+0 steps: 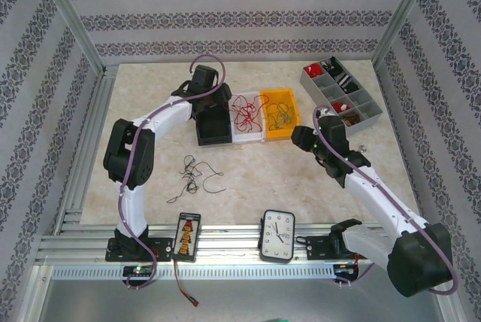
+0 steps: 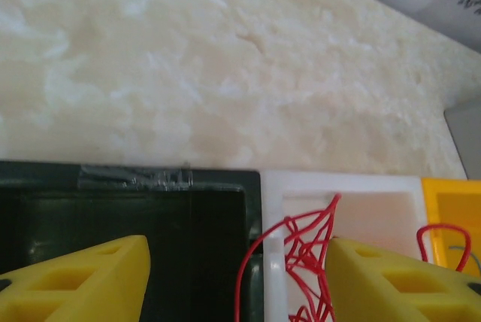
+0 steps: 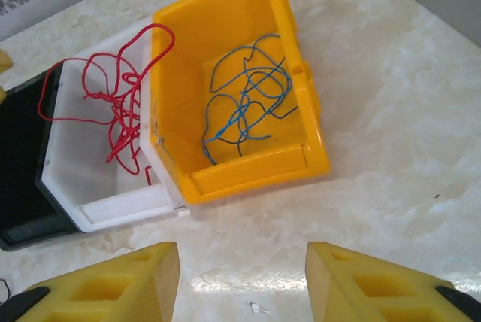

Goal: Untangle the cables

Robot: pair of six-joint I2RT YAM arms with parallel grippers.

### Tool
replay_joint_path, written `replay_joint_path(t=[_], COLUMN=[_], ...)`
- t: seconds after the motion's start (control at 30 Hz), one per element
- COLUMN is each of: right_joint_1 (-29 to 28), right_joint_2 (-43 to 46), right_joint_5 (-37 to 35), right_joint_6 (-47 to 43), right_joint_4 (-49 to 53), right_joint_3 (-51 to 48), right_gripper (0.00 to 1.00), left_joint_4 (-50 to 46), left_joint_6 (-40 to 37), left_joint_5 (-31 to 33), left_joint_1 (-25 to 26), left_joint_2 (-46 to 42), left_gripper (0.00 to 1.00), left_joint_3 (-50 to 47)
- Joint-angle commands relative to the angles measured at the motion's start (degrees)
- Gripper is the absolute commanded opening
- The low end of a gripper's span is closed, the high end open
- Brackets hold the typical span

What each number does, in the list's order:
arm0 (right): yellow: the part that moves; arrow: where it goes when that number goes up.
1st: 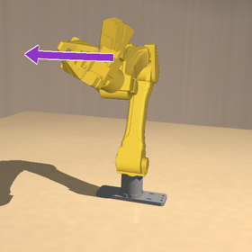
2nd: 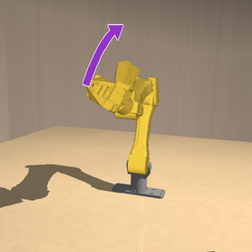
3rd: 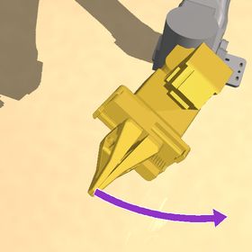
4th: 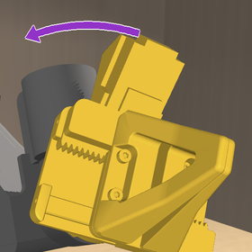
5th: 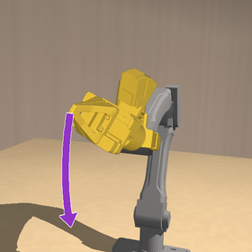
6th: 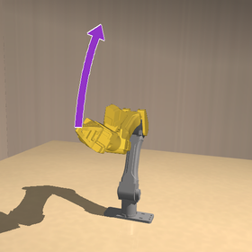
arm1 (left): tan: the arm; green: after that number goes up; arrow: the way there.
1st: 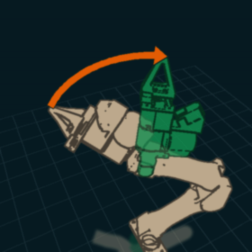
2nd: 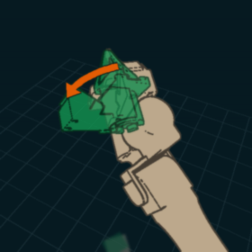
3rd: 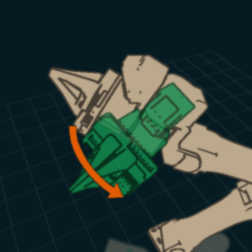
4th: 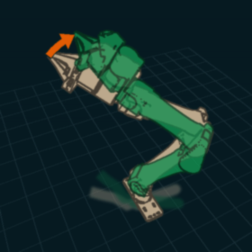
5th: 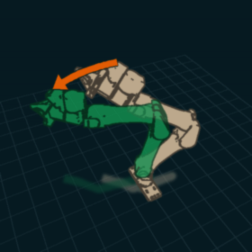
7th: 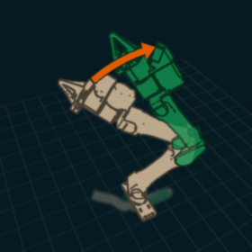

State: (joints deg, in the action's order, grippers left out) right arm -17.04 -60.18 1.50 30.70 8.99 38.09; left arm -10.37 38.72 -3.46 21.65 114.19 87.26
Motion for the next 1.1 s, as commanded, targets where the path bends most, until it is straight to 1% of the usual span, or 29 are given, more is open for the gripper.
replay_joint_path(t=[0.0, 0.1, 0.23, 0.33, 0.4, 0.5, 0.6, 0.67, 0.77, 0.93, 1.07], right_joint_1=[-1.32, -3.19, -6.6, -11.64, -16.4, -23.16, -28.62, -31.2, -34.11, -34.64, -34.66], right_joint_2=[-0.56, -1.45, -3.61, -6.83, -10.0, -15.79, -23.75, -29.07, -36.13, -42.99, -46.85], right_joint_5=[2.02, 2.36, 3.87, 8.2, 9.22, 12.28, 16.15, 17.94, 18.4, 16.49, 17.09], right_joint_6=[-2.61, -3.2, -4.19, -7.62, -10.97, -15.38, -18.92, -20.87, -23.84, -27.32, -30.2], right_joint_4=[0.58, 0.21, -0.75, -1.33, 0.0, 0.81, 2.24, 4.11, 6.77, 9.2, 12.93], right_joint_3=[1.55, 1.33, 1.8, 3.09, 4.88, 8.17, 13.62, 17.6, 23.33, 28.89, 32.34], right_gripper=[0.49, 0.49, 0.49, 0.48, 0.49, 0.49, 0.49, 0.49, 0.49, 0.49, 0.49], left_joint_4=[5.51, 4.93, -0.48, -8.25, -14.7, -20.83, -21.11, -20.8, -20.63, -20.43, -20.27], left_joint_6=[-0.35, -1.44, -2.54, -2.83, -1.93, 0.07, 2.96, 4.67, 5.91, 6.68, 6.63], left_joint_5=[0.14, 3.37, 5.67, 6.77, 7.4, 8.32, 7.76, 6.54, 5.07, 4.63, 3.35], left_joint_1=[0.54, 0.51, 0.51, 0.54, 0.51, 0.57, 0.33, 0.27, 0.24, 0.28, 0.26], left_joint_2=[-5.11, -11.53, -21.58, -28.43, -31.79, -35.51, -38.12, -38.6, -38.42, -38.95, -39.21], left_gripper=[0.63, 0.63, 0.63, 0.63, 0.63, 0.64, 0.64, 0.63, 0.63, 0.63, 0.63], left_joint_3=[-5.19, -12.37, -22.21, -28.23, -31.08, -35.21, -39.84, -41.58, -43.32, -45.09, -45.66])
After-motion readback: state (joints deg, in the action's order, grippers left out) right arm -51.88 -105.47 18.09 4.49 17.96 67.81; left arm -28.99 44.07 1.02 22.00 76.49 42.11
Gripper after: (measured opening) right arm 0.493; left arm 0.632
